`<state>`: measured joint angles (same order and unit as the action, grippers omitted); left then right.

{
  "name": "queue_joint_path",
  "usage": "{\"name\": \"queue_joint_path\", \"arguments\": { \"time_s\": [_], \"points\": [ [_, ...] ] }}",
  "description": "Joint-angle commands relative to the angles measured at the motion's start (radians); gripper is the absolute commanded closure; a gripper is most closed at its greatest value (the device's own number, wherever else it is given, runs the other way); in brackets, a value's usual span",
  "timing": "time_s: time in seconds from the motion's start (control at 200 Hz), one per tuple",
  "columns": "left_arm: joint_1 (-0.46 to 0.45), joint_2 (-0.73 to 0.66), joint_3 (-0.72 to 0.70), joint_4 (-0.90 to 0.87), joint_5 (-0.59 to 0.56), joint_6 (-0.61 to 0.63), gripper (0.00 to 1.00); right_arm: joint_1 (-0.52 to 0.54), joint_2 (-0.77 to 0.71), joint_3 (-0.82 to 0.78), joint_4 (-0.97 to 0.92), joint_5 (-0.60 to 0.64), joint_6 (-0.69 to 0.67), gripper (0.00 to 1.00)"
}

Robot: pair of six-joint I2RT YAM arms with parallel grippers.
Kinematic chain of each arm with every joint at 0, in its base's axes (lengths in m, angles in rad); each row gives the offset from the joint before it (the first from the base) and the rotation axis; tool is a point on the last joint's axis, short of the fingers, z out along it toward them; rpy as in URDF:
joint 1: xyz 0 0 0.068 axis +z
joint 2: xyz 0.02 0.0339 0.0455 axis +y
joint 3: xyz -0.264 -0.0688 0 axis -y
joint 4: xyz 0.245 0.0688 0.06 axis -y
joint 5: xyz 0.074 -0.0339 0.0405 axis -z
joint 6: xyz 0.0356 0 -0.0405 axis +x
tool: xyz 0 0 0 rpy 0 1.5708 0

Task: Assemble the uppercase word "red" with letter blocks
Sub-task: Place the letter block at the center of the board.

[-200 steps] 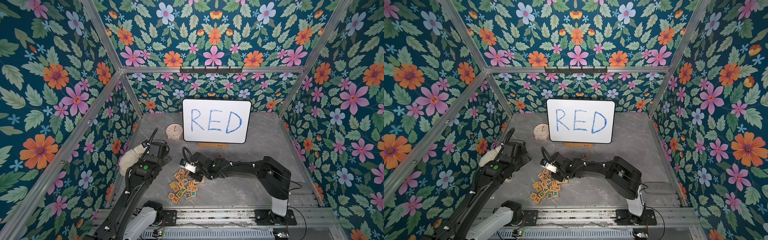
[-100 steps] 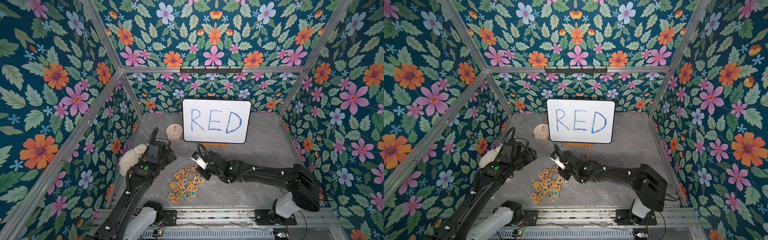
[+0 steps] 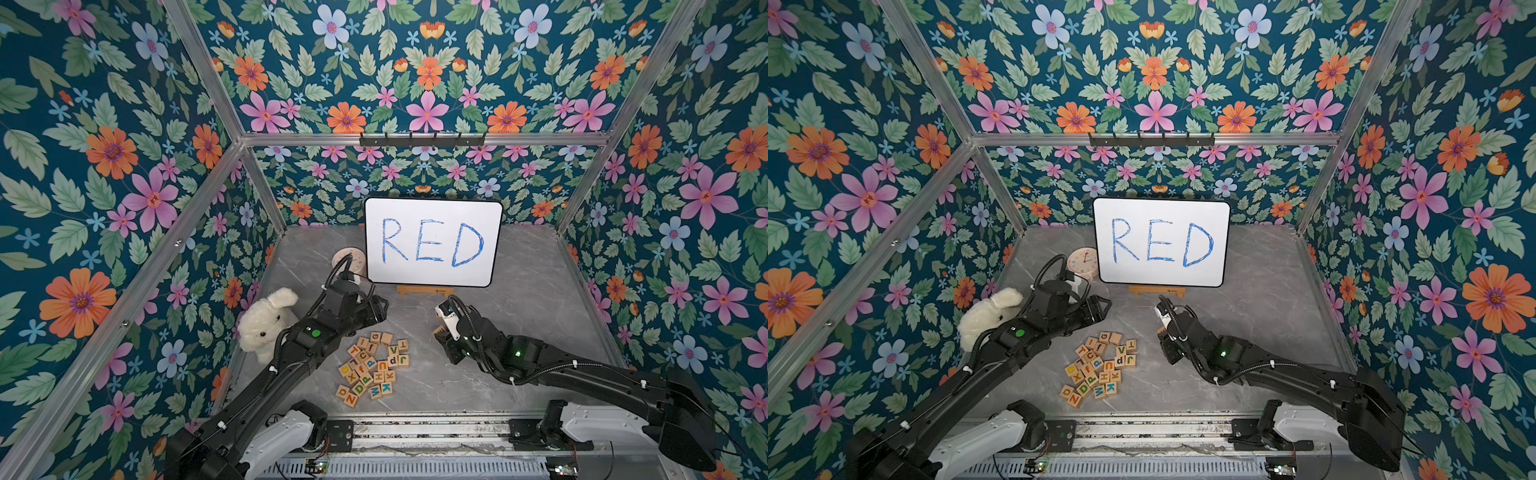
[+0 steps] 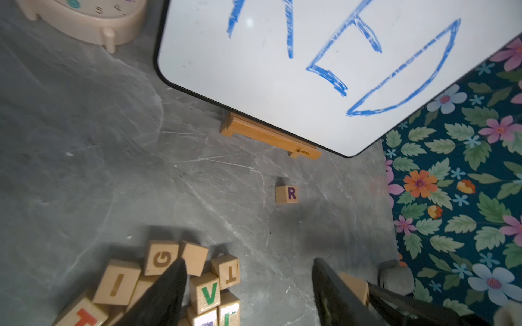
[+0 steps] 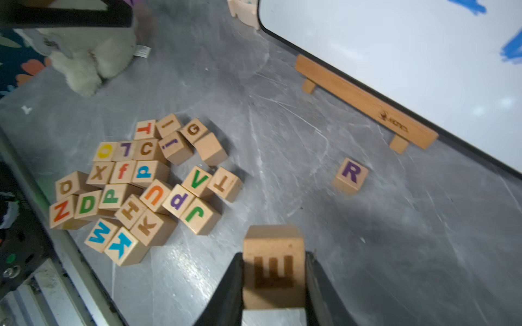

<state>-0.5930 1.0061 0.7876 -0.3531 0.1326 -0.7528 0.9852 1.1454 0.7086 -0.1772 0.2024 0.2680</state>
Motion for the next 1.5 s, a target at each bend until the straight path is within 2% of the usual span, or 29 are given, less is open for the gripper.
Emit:
{"name": "queue_joint_path", "arguments": {
  "time_s": [0.0,0.265,0.49,0.975,1.495],
  "points": [
    [-0.052,0.031,0.009,0.061,-0.016,0.009,0.27,-0.025,-0.038,-0.029,-0.061,0.054,0.101,0.72],
    [-0.167,0.101,0.011,0.086,-0.060,0.047,0.27,-0.061,-0.045,-0.068,-0.141,0.104,0.201,0.71],
    [-0.216,0.141,0.009,0.086,-0.098,0.054,0.27,-0.103,-0.021,-0.121,-0.091,0.086,0.301,0.71],
    [-0.237,0.129,-0.063,0.098,-0.142,0.025,0.27,-0.149,0.121,-0.128,-0.002,0.074,0.405,0.70],
    [-0.238,0.123,-0.072,0.085,-0.166,0.013,0.27,-0.150,0.265,-0.061,-0.059,0.046,0.375,0.63]
  ]
}}
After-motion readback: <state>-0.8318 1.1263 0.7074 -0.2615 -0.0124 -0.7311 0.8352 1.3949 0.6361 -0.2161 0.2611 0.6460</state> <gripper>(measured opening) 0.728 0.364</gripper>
